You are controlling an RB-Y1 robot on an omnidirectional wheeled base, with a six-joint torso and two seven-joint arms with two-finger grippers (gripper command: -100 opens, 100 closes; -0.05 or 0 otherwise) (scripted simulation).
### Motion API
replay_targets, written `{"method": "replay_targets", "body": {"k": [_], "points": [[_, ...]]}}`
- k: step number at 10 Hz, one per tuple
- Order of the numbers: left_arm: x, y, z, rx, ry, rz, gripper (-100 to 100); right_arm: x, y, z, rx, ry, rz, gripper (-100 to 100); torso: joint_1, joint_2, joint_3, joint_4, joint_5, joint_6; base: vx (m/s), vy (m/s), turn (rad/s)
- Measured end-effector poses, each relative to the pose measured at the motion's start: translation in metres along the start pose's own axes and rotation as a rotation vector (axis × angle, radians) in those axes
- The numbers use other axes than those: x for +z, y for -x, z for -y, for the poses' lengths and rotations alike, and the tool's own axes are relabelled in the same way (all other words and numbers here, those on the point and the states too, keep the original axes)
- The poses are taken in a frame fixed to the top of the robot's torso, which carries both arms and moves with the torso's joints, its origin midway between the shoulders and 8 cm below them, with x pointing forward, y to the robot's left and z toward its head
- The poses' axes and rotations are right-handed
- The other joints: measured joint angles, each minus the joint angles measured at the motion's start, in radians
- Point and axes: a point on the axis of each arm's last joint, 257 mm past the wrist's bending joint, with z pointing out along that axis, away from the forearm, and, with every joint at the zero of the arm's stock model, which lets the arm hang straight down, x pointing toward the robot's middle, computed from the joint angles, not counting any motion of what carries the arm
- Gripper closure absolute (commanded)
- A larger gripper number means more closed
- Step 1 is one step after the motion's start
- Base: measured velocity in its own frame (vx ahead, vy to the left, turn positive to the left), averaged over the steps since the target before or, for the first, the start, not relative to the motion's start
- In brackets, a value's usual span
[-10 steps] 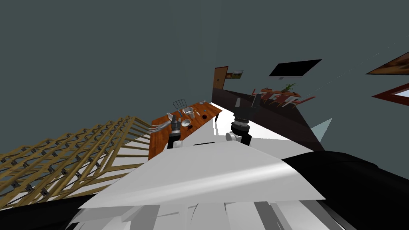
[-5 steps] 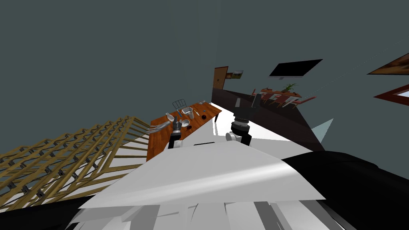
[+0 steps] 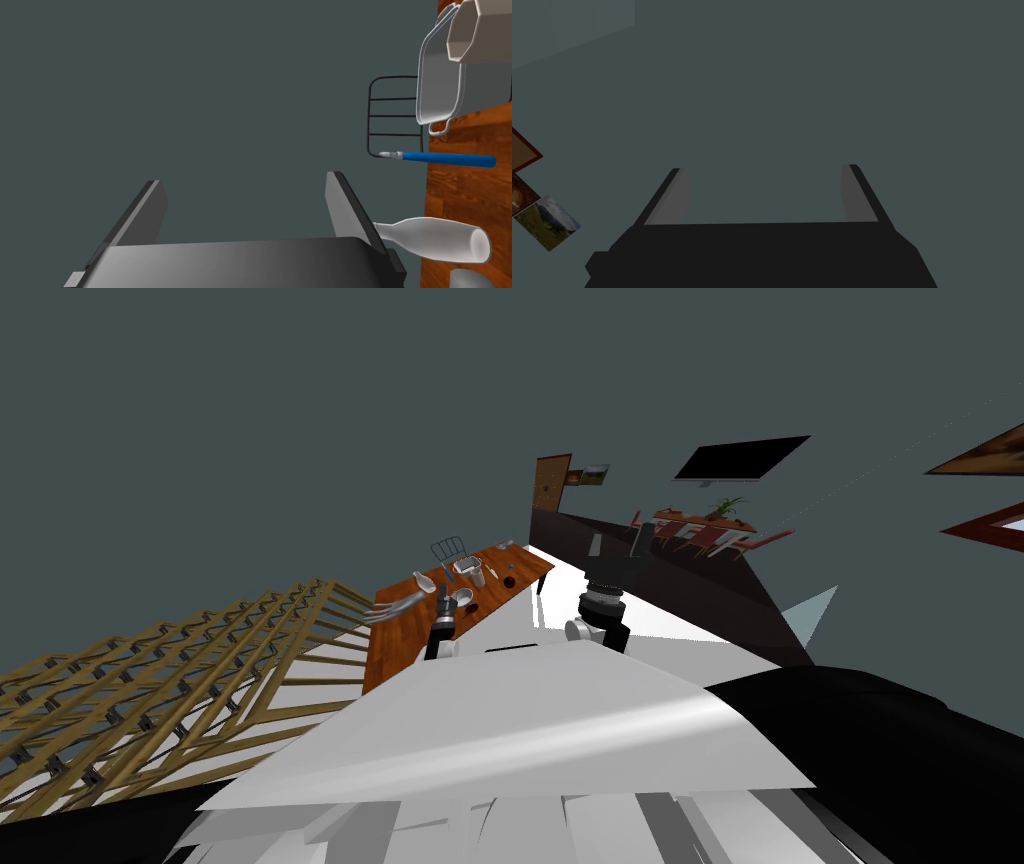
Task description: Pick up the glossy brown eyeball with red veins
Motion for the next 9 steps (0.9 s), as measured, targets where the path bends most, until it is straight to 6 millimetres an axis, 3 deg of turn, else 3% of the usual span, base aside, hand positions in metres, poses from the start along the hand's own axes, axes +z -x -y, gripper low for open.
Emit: {"method": "replay_targets", "body": {"k": [9], "points": [[-0.006,0.030,-0.088,-0.006,0.184,0.054,-100,0.000,0.000,0.000,0.000,0.000,0.000,0,0.000,-0.001,-0.001,0.000,0.000,0.000,0.030,-0.039,0.008]]}}
